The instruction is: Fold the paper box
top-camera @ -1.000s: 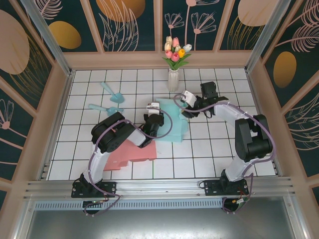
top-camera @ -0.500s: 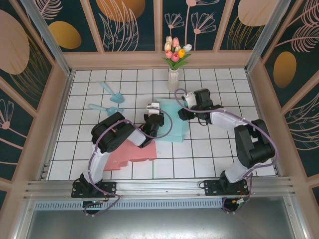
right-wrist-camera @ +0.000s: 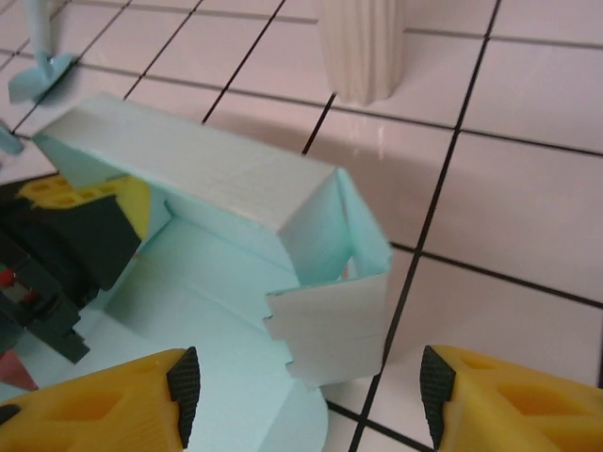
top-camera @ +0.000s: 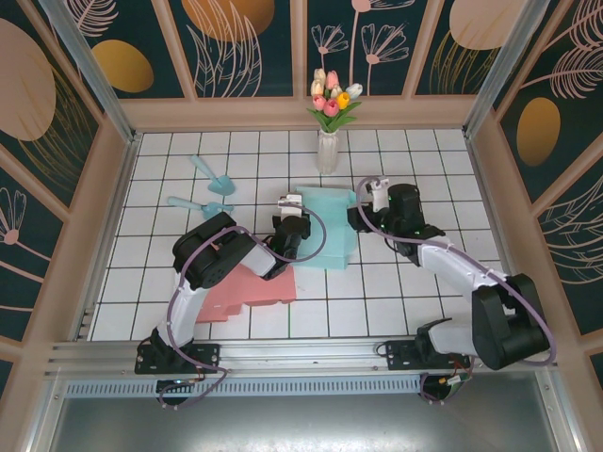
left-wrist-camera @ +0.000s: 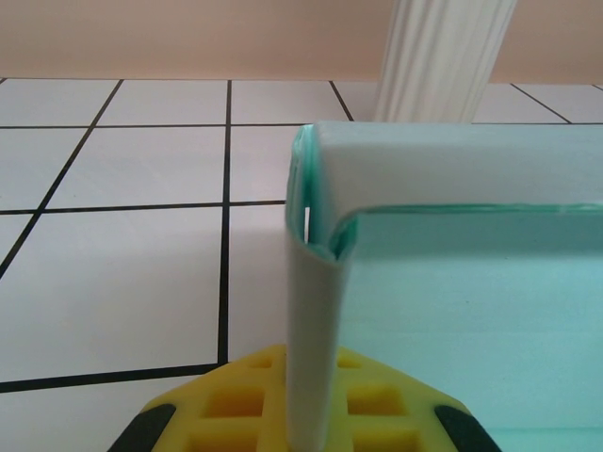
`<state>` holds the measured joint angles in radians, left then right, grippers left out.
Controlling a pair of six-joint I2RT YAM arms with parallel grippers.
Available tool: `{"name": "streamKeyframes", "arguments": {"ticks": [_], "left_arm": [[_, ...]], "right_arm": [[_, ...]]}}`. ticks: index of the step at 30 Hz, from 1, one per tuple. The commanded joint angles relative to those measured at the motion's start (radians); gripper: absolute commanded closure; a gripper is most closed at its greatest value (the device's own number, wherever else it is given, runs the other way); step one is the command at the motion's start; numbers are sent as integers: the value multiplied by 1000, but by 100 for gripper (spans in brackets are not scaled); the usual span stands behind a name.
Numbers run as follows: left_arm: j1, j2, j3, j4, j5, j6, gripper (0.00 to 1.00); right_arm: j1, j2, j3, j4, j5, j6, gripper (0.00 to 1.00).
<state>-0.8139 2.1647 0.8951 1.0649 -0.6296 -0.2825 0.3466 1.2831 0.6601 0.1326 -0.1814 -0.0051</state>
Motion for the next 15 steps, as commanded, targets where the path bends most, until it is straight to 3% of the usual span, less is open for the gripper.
{"name": "streamKeyframes", "arguments": {"ticks": [1, 5, 15], "left_arm": [[-4, 11, 12, 14, 7, 3, 100], [-4, 10, 12, 16, 10, 3, 100], [-3, 10, 12, 16, 12, 6, 100]], "right_arm": [[-35, -10, -25, 45, 85, 76, 34], [-89, 25, -56, 109, 36, 133, 36], [-72, 168, -77, 277, -84, 139, 42]]}}
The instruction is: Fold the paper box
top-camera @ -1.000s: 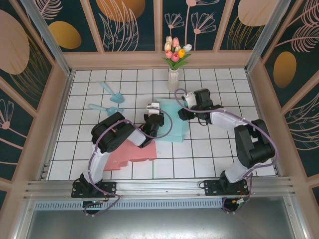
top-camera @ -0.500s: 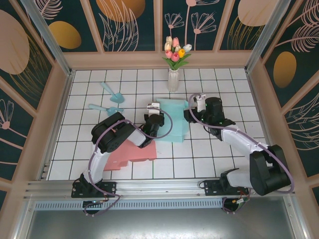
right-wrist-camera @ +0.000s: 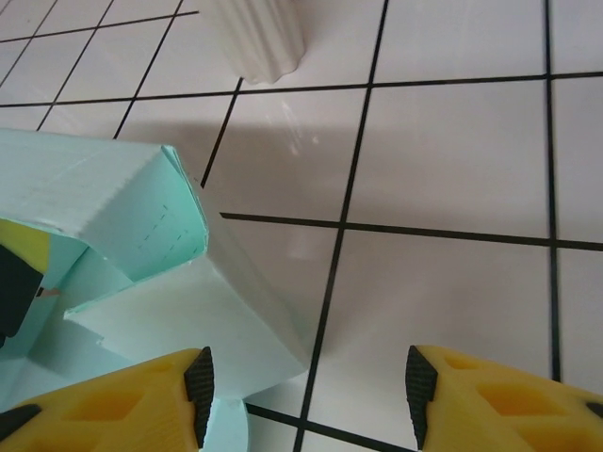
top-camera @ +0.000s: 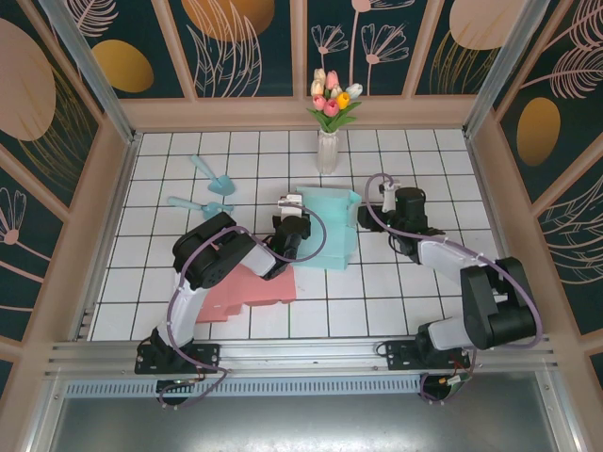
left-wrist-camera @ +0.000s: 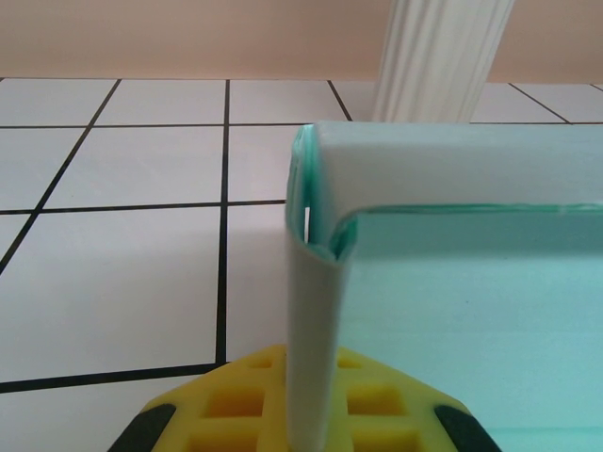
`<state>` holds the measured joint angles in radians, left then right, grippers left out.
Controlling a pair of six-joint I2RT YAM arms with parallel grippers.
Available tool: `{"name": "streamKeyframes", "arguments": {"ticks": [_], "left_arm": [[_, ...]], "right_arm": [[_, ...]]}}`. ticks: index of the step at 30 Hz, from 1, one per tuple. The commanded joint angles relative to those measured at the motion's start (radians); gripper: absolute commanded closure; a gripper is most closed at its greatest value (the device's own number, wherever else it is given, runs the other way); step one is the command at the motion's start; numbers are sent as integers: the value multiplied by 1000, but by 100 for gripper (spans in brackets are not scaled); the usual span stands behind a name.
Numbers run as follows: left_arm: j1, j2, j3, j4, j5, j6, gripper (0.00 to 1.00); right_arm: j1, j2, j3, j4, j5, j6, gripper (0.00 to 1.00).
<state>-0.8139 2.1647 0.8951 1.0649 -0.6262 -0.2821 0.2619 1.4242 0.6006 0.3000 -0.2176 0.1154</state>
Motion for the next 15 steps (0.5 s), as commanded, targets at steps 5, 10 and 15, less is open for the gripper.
{"name": "streamKeyframes", "arguments": {"ticks": [5, 10, 15], "left_arm": [[-3, 11, 12, 15, 12, 9, 100], [-3, 11, 12, 16, 14, 11, 100], [-3, 12, 14, 16, 14, 14, 100]], "right_arm": [[25, 94, 6, 149, -46, -4, 44], [37, 136, 18, 177, -67, -38, 47], [76, 124, 1, 217, -113, -94, 48]]}}
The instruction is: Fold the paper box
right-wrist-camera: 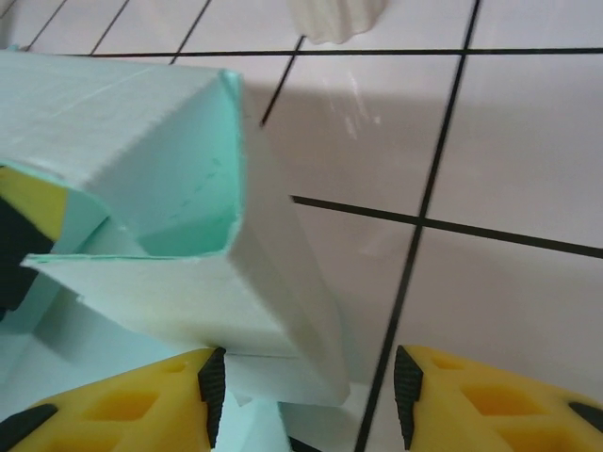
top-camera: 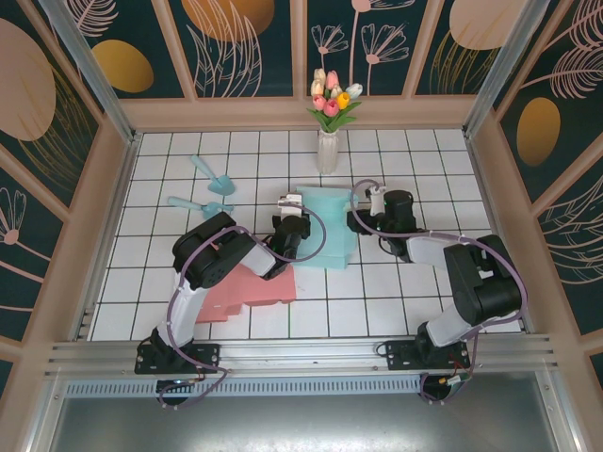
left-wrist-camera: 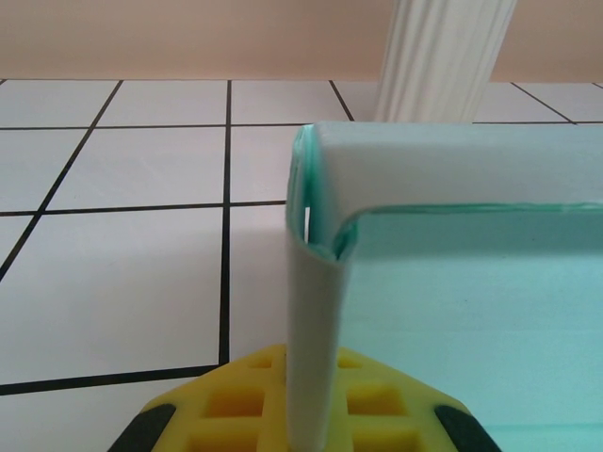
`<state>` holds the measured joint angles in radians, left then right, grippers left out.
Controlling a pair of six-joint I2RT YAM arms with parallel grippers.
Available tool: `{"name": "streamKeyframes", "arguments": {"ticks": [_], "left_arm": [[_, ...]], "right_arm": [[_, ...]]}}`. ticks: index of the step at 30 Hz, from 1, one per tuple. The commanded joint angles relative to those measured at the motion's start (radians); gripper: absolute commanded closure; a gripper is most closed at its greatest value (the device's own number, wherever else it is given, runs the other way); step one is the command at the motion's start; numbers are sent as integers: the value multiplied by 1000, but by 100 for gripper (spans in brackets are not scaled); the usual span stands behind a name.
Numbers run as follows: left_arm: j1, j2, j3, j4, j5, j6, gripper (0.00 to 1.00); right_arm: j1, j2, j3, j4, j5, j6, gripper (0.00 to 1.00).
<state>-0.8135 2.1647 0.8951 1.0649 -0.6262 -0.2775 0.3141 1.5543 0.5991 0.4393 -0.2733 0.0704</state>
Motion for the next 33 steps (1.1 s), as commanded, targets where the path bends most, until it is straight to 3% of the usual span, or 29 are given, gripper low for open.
{"name": "streamKeyframes", "arguments": {"ticks": [1, 11, 27, 33], "left_arm": [[-4, 12, 15, 14, 15, 10, 100], [-4, 13, 20, 8, 17, 11, 100], [-4, 12, 16, 12, 19, 13, 100], [-4, 12, 30, -21, -4, -2, 100]], "right_arm": [[31, -11, 1, 84, -78, -59, 49], [89, -5, 36, 44, -51, -98, 52], [188, 145, 112, 142, 385, -18, 52], [254, 220, 134, 193, 557, -16, 71]]}}
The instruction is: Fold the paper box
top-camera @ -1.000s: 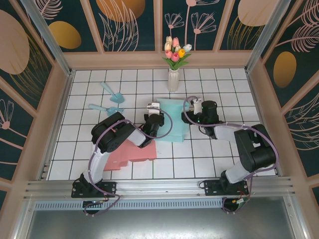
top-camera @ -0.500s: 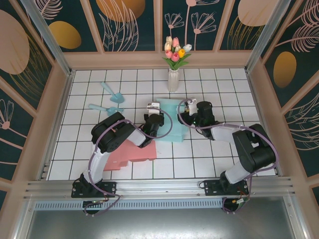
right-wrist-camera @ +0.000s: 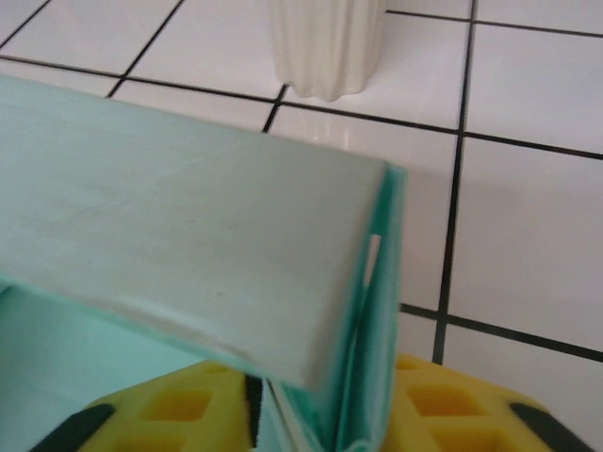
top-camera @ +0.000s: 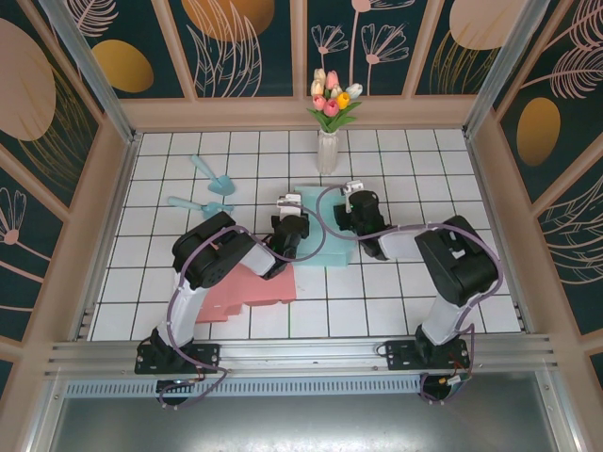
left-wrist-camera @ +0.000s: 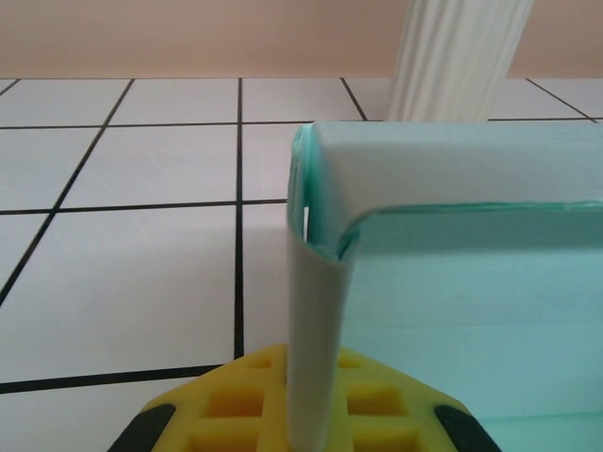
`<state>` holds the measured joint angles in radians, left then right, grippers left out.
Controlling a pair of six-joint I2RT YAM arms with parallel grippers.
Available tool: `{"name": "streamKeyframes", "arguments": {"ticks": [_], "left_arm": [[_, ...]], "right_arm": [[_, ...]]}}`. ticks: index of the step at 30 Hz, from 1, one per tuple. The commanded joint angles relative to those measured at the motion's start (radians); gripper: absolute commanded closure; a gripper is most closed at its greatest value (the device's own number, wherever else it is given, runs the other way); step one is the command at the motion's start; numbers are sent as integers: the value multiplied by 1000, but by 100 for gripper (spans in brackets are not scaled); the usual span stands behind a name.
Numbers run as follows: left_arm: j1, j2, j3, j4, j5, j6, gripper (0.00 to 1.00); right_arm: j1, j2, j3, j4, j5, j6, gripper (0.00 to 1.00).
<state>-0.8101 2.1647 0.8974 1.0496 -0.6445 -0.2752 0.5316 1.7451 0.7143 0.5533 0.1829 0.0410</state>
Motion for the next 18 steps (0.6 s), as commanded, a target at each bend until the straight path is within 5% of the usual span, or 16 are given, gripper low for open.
{"name": "streamKeyframes", "arguments": {"ticks": [1, 4, 12, 15, 18], "left_arm": [[-8, 11, 35, -19, 7, -10, 100], [-7, 17, 58, -58, -13, -23, 100], [-7, 33, 137, -182, -69, -59, 100], [-8, 35, 143, -187, -74, -62, 100], [-8, 32, 129, -164, -67, -56, 100]], "right_arm": [[44, 35, 13, 95, 139, 27, 77], [50, 45, 1, 109, 244, 75, 88], [54, 97, 44, -34, 555, 193, 87], [54, 108, 54, -33, 532, 186, 84], [53, 98, 16, 76, 331, 136, 79]]}}
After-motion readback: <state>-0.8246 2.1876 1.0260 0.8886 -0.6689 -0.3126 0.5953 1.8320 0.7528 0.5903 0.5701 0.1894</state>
